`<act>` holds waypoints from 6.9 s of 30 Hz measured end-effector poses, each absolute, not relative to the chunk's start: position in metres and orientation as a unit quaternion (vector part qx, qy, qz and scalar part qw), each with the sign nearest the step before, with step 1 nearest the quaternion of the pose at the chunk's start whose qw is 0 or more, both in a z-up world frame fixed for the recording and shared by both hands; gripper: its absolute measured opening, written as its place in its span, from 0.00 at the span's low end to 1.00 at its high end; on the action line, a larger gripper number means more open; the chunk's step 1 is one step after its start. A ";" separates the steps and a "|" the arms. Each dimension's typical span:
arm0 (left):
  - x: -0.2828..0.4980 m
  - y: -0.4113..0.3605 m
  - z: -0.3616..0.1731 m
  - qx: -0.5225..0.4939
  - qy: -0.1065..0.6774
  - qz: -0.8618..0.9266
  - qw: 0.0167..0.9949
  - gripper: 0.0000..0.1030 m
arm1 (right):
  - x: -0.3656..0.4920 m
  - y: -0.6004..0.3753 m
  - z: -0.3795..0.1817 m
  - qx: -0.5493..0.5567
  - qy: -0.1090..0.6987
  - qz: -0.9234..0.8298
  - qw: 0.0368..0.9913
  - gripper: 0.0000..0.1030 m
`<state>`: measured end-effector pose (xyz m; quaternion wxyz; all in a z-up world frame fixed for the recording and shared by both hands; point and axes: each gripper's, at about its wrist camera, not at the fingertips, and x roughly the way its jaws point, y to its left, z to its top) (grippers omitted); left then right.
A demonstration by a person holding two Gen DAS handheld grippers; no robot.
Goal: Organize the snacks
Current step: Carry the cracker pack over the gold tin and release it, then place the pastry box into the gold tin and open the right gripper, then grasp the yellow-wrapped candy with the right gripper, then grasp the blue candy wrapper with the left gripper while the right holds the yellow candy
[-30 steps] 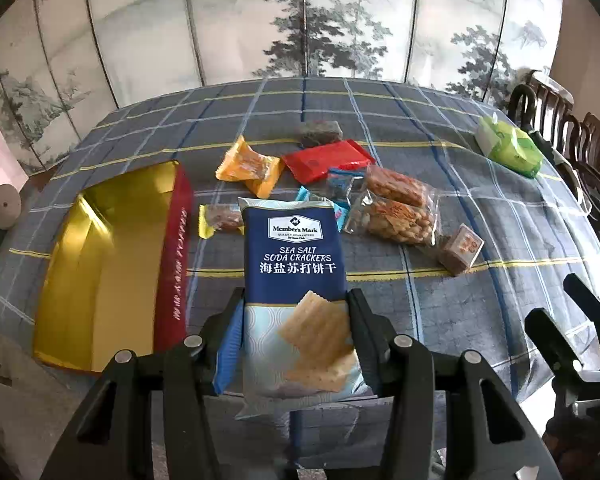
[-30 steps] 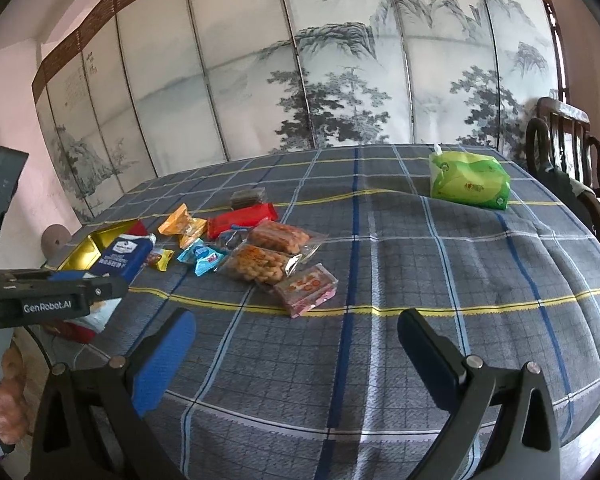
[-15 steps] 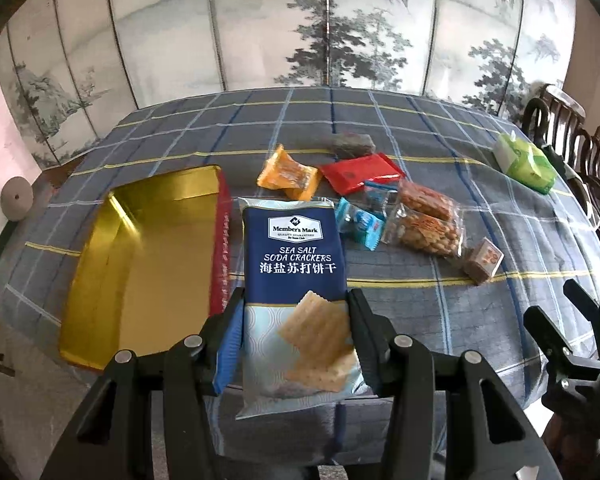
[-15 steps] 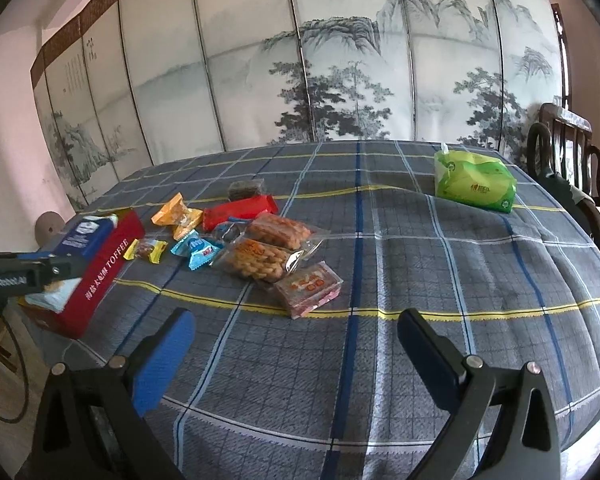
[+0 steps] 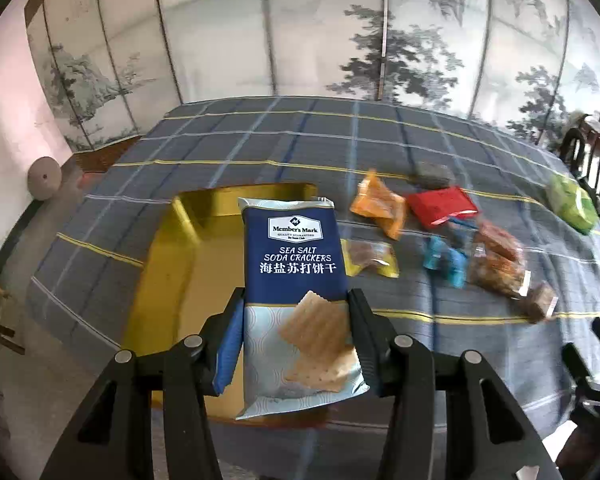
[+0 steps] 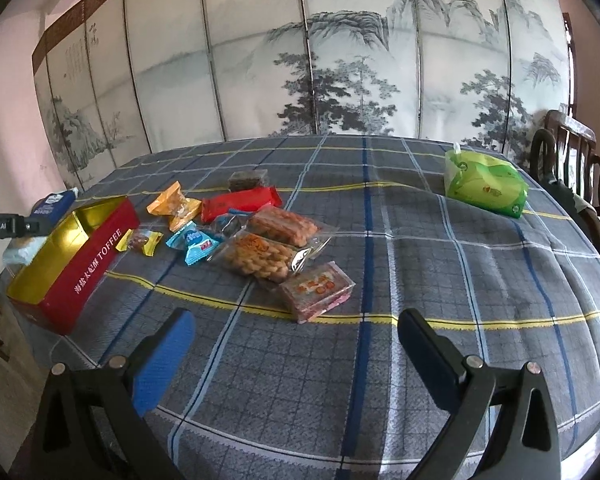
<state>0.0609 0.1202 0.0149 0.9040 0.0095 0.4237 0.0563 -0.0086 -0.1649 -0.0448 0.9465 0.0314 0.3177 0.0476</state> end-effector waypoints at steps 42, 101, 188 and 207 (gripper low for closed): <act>0.178 0.211 -0.049 0.036 0.521 0.098 0.847 0.53 | 0.065 -0.159 -0.069 -0.022 0.371 0.050 0.927 1.00; 0.034 0.238 0.015 -0.028 0.417 0.102 0.903 0.99 | 0.218 0.168 -0.065 -0.144 0.393 0.411 0.810 0.48; 0.209 0.024 -0.069 -0.172 0.621 -0.025 0.764 0.71 | 0.094 -0.259 -0.077 0.014 0.388 0.062 0.920 0.24; 0.197 0.009 -0.076 -0.146 0.600 -0.023 0.786 0.28 | 0.099 -0.266 -0.080 0.033 0.396 0.058 0.916 0.24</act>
